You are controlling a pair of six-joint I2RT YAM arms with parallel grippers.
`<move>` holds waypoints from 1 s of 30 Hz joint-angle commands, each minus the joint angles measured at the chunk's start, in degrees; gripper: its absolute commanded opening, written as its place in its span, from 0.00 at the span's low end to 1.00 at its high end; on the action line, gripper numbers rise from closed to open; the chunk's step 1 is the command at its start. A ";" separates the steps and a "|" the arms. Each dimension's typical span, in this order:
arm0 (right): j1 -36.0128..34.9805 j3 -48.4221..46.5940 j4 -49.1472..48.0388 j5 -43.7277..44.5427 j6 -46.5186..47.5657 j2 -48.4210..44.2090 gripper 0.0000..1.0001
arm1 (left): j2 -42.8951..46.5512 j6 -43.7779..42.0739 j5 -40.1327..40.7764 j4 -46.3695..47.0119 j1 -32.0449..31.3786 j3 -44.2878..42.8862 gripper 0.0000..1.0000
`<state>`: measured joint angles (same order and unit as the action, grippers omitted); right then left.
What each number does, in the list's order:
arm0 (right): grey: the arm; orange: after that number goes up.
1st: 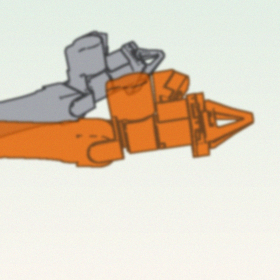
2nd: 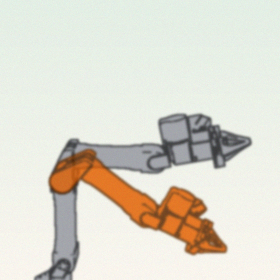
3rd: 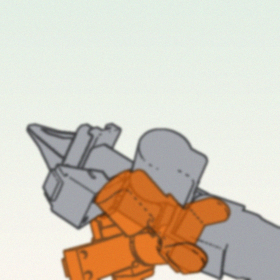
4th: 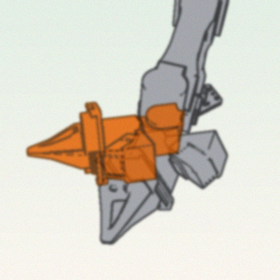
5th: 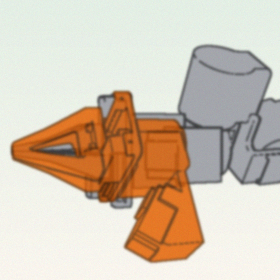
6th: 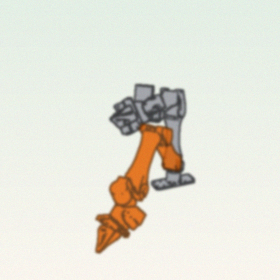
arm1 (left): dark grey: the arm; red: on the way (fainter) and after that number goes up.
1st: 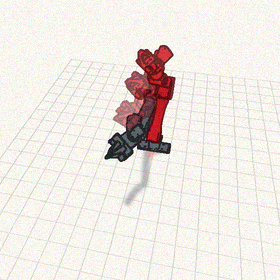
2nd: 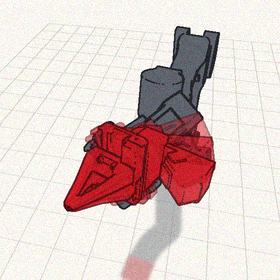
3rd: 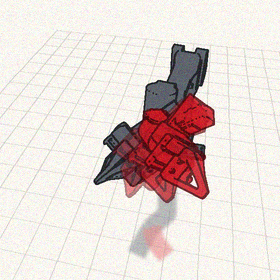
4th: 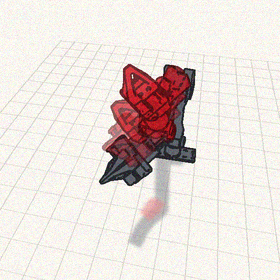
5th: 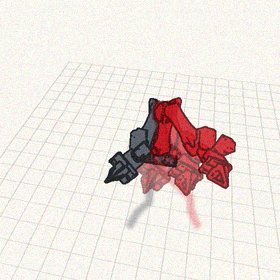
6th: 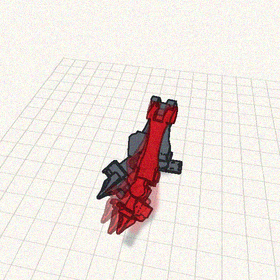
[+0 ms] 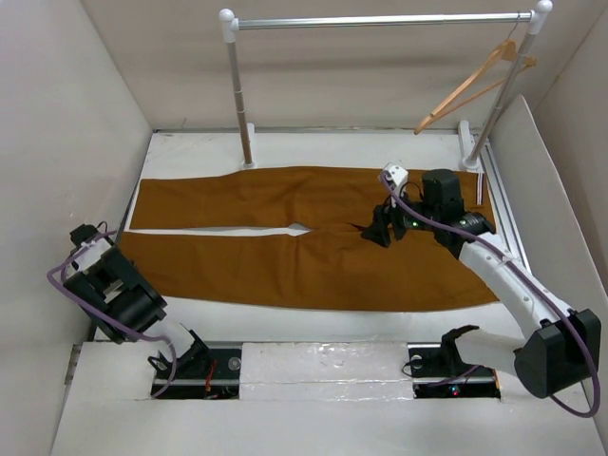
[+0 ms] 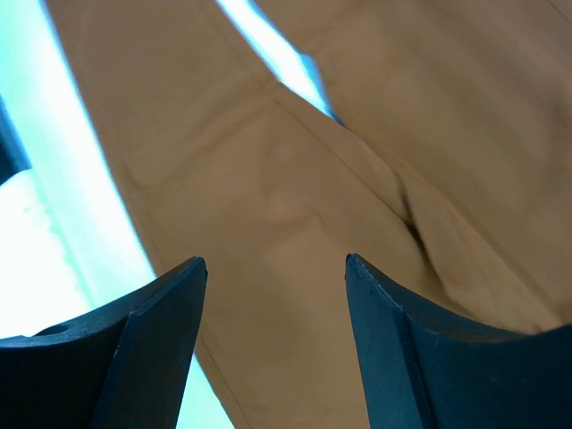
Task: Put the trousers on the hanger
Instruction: Fold the trousers at the center of the board.
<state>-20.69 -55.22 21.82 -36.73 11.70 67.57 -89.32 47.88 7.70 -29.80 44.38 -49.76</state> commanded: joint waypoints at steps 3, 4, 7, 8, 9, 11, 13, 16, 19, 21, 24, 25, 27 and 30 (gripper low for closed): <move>3.45 0.90 3.48 3.77 -0.72 -0.78 0.68 | 5.89 -1.12 -0.76 1.07 -0.17 1.42 0.00; 3.46 1.08 4.01 4.99 -0.98 0.27 0.64 | 8.00 -2.34 -1.37 0.71 -0.69 1.16 0.00; 5.30 1.87 4.10 2.65 -2.82 2.38 0.50 | 19.07 -4.10 -4.44 0.53 -2.27 -0.07 0.00; 6.70 3.00 3.49 1.32 -3.78 3.43 0.44 | 24.14 -4.72 -5.76 0.97 -2.28 -0.25 0.00; 8.54 3.71 3.05 0.09 -4.84 3.53 0.38 | 25.58 -4.90 -7.42 0.97 -3.06 -0.86 0.00; 13.55 5.29 3.13 0.51 -7.57 2.49 0.28 | 27.69 -4.46 -7.35 0.18 -7.71 -1.40 0.00; 17.06 5.39 5.06 6.01 -8.53 1.34 0.18 | 29.89 -4.46 -10.51 2.54 -9.48 -0.52 0.00; 21.37 6.17 9.45 14.90 -11.60 -3.40 0.00 | 32.63 -4.63 -11.57 4.58 -13.17 0.01 0.00; 28.49 6.27 16.30 25.97 -14.78 -4.91 0.00 | 34.91 -3.94 -15.51 5.45 -14.59 0.88 0.00; 34.82 6.00 20.44 31.69 -15.22 -4.64 0.00 | 37.45 -2.10 -18.41 7.20 -17.20 2.64 0.00; 42.89 6.09 21.86 39.97 -16.79 -5.42 0.22 | 40.79 -0.42 -22.71 8.26 -19.14 4.75 0.00; 44.58 6.18 21.68 41.46 -18.46 -7.00 0.33 | 41.59 0.89 -23.60 8.70 -19.94 5.45 0.00; 48.61 6.53 21.50 41.21 -19.96 -7.36 0.54 | 42.91 1.51 -25.01 8.71 -21.52 5.81 0.00; 49.16 5.83 27.03 45.86 -22.86 -4.74 0.60 | 43.35 1.43 -23.97 8.45 -24.60 5.46 0.00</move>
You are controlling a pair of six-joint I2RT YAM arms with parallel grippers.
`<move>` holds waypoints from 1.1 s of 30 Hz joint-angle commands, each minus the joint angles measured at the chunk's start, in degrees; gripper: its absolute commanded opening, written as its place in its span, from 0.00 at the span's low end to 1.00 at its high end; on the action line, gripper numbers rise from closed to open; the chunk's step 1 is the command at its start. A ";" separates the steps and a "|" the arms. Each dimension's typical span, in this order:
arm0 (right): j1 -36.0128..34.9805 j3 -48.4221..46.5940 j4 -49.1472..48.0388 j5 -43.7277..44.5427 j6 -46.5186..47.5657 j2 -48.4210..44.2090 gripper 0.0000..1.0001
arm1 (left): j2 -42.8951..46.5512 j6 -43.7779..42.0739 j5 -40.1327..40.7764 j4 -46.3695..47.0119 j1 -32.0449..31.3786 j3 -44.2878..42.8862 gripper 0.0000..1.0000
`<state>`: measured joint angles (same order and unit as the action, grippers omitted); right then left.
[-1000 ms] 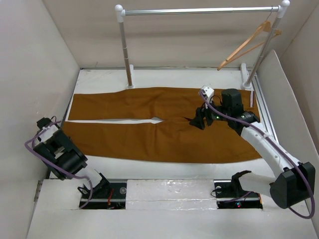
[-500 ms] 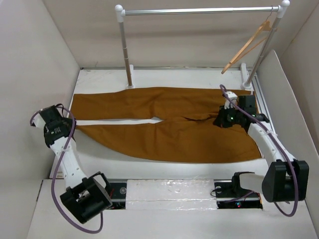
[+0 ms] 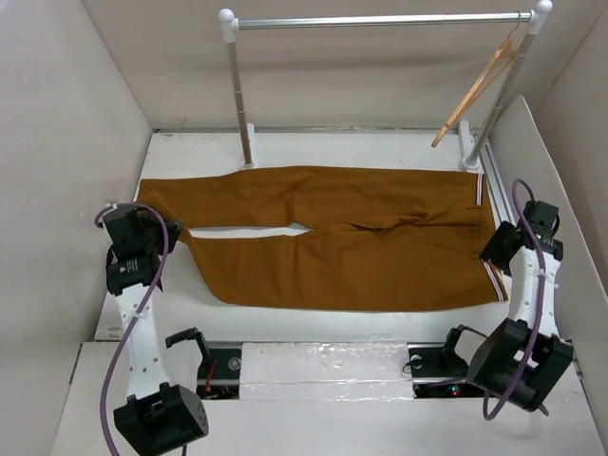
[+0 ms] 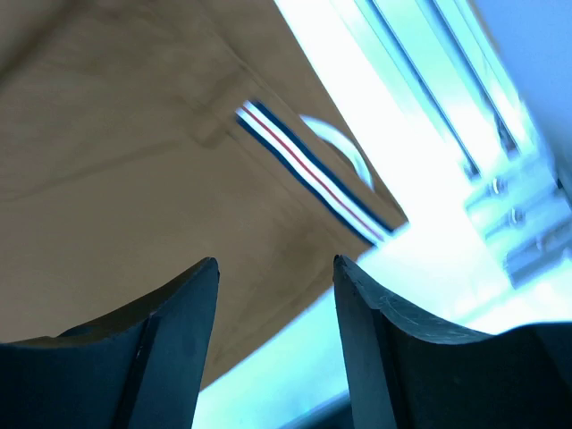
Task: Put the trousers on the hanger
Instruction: Fold the trousers at the center of the board.
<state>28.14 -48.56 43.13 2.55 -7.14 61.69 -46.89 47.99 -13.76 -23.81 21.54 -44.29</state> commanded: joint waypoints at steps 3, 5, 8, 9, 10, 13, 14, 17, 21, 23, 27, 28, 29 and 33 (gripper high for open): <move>3.49 2.48 7.41 6.60 -7.09 2.65 0.60 | 0.40 0.36 -1.19 1.76 -4.13 -0.88 0.00; 5.96 5.58 5.47 4.66 -9.65 0.72 0.61 | 0.14 0.09 -0.04 1.75 -6.42 -1.23 0.00; 10.08 10.58 1.43 1.68 -10.80 -1.22 0.63 | -0.48 -0.26 2.06 1.06 -7.21 -1.06 0.00; 10.79 11.46 1.08 1.59 -10.79 -1.05 0.63 | -0.83 -0.61 2.77 0.88 -7.21 -1.15 0.00; 11.32 11.55 0.47 1.67 -10.79 -0.70 0.63 | -1.27 -1.05 3.47 0.61 -7.82 -1.23 0.00; 11.94 11.90 -0.42 1.67 -9.65 1.67 0.64 | -2.84 -1.75 6.37 0.17 -7.83 -1.93 0.00; 11.94 12.17 -0.85 1.67 -9.48 2.20 0.64 | -3.29 -1.84 7.07 0.08 -7.83 -2.37 0.00; 12.46 14.09 -4.19 0.97 -9.12 4.05 0.64 | -4.26 -2.37 9.27 -0.35 -7.83 -3.69 0.00; 12.46 15.33 -7.62 0.44 -7.90 7.56 0.60 | -4.96 -3.16 14.97 -0.97 -7.83 -4.92 0.00; 12.46 15.16 -8.68 0.18 -7.72 9.58 0.55 | -5.40 -3.43 16.47 -0.97 -7.83 -5.71 0.00; 12.46 12.88 -9.47 0.00 -4.92 9.85 0.14 | -5.58 -3.60 16.92 -0.27 -7.83 -5.72 0.00; 12.46 12.00 -9.30 -0.35 -4.38 9.68 0.05 | -5.58 -3.78 17.18 0.08 -7.31 -5.54 0.00; 12.46 11.04 -8.77 -0.35 -3.86 9.50 0.01 | -5.66 -4.04 18.06 0.78 -7.30 -5.19 0.00; 12.46 2.70 -3.60 0.26 2.19 8.89 0.00 | -5.75 -4.83 19.21 1.57 -6.77 -4.40 0.00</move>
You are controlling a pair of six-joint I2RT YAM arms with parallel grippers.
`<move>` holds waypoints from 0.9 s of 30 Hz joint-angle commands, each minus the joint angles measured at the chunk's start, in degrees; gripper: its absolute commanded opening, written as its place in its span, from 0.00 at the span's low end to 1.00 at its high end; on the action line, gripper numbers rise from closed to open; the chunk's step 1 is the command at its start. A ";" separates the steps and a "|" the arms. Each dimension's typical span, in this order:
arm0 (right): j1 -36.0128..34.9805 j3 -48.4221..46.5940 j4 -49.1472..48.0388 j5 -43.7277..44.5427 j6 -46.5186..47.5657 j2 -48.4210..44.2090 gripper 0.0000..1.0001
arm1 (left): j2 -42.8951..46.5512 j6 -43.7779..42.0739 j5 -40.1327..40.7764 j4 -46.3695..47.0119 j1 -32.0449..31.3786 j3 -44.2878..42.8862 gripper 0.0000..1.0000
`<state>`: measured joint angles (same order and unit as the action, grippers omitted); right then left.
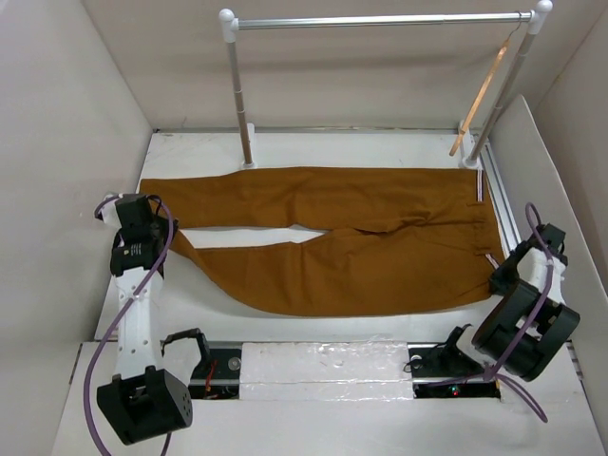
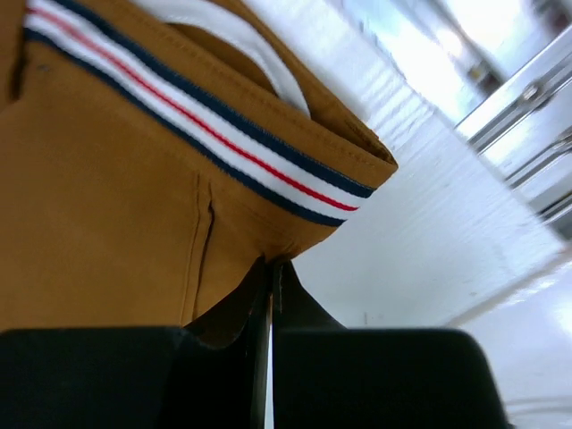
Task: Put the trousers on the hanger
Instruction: Fold the trousers at the center of the board.
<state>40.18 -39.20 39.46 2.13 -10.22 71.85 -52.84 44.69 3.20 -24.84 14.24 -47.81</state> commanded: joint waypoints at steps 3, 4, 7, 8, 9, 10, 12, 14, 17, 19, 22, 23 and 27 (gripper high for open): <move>-0.72 -12.99 3.42 2.44 9.06 -3.38 0.00 | -0.33 -2.32 4.61 1.99 0.53 -2.28 0.00; -0.72 -15.27 4.12 2.61 9.51 -4.52 0.00 | -0.86 -2.41 5.23 1.81 0.53 -2.81 0.00; -0.72 -18.09 5.27 1.83 12.85 -4.45 0.00 | -3.05 -2.67 6.81 0.94 0.53 -5.00 0.00; -0.72 -20.37 5.45 1.82 13.29 -4.44 0.00 | -3.41 -2.76 7.69 0.59 0.53 -5.97 0.00; -2.03 -21.26 5.45 1.48 13.82 -4.27 0.00 | -3.93 -2.85 8.48 0.41 0.53 -6.50 0.00; -2.65 -22.23 5.28 1.12 14.08 -3.74 0.00 | -4.90 -2.94 9.27 0.23 0.53 -7.03 0.00; -4.05 -24.69 5.19 1.30 14.26 -3.21 0.00 | -6.22 -3.03 11.56 -0.47 0.53 -8.61 0.00; -6.16 -25.75 3.26 0.42 14.26 -2.43 0.00 | -8.24 -2.85 13.83 -1.00 0.53 -10.27 0.00; -10.90 -30.56 -0.25 -0.28 13.38 1.94 0.00 | -12.27 -2.33 16.64 -1.78 1.05 -13.69 0.00; -11.87 -33.64 -1.22 -0.72 12.95 3.19 0.00 | -13.68 -2.15 17.27 -1.96 1.05 -14.49 0.00; -15.39 -40.74 -2.98 -1.60 12.85 9.60 0.00 | -16.06 -2.23 19.90 -1.97 1.05 -16.87 0.00; -16.18 -42.26 -3.77 -1.69 12.77 11.19 0.00 | -16.59 -2.15 21.22 -1.88 1.05 -17.75 0.00; -18.73 -49.38 -5.71 -3.54 12.68 19.54 0.00 | -18.17 -2.41 23.86 -2.75 1.76 -20.21 0.00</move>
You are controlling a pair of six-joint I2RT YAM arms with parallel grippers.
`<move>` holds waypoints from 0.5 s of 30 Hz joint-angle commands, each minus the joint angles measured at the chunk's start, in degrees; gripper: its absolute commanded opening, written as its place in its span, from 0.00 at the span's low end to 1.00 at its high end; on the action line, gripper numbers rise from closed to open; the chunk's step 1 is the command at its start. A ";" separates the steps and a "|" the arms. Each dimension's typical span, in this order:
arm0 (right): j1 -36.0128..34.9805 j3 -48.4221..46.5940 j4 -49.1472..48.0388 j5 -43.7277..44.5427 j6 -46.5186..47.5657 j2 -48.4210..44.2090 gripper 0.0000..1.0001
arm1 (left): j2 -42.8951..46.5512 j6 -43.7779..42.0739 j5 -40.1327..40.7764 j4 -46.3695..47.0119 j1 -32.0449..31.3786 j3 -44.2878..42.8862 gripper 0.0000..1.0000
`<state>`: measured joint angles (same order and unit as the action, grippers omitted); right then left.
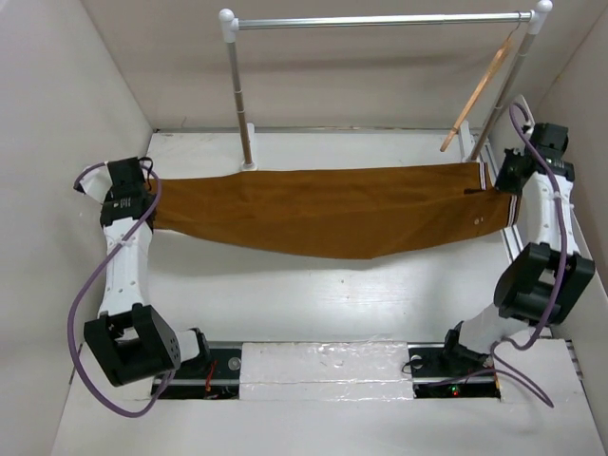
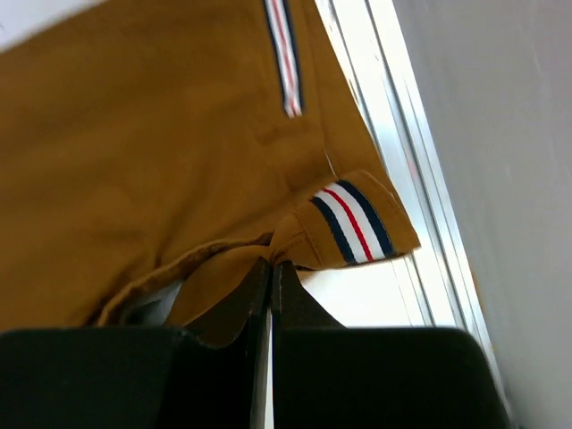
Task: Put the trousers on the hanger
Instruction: Fold the trousers at the center of the board.
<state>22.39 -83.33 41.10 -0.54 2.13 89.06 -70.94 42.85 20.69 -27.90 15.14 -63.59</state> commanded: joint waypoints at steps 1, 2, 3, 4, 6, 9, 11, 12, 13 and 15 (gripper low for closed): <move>-0.95 -7.44 -8.40 -0.70 0.33 5.22 0.00 | -1.04 -0.49 6.82 0.13 0.86 -5.22 0.00; -0.95 -8.51 -8.93 -0.69 0.33 6.64 0.00 | -1.57 -0.40 6.82 0.04 0.86 -5.49 0.00; -1.56 -9.65 -9.11 -0.78 0.24 8.14 0.00 | -2.27 -0.31 6.91 0.21 0.86 -5.66 0.00; -1.56 -10.88 -9.54 -1.13 0.24 10.76 0.00 | -3.93 -0.22 6.91 0.48 0.86 -5.84 0.00; -2.26 -13.87 -10.51 -0.96 -0.11 13.06 0.00 | -6.04 -0.31 7.35 0.92 0.86 -6.80 0.00; -3.75 -17.29 -12.97 -1.13 -0.37 16.49 0.00 | -11.05 -0.49 8.75 -0.66 0.86 -10.66 0.00; -4.46 -19.66 -12.98 -0.87 -0.29 20.08 0.00 | -13.96 -0.49 9.89 -2.24 0.86 -13.38 0.00; -5.25 -22.46 -12.98 -0.70 -0.29 21.50 0.00 | -14.57 -0.66 9.99 -2.07 0.86 -13.83 0.00; -5.25 -23.71 -11.93 -0.17 -0.29 22.99 0.00 | -15.36 -0.84 9.99 -1.90 0.86 -14.19 0.00; -6.48 -25.65 -11.66 0.18 -0.11 26.41 0.00 | -15.98 -1.36 10.07 -1.19 0.33 -14.80 0.00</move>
<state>16.36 -103.74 35.90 -2.98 1.50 113.40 -88.05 42.63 25.43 -29.50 15.31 -74.74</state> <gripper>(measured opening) 0.024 0.007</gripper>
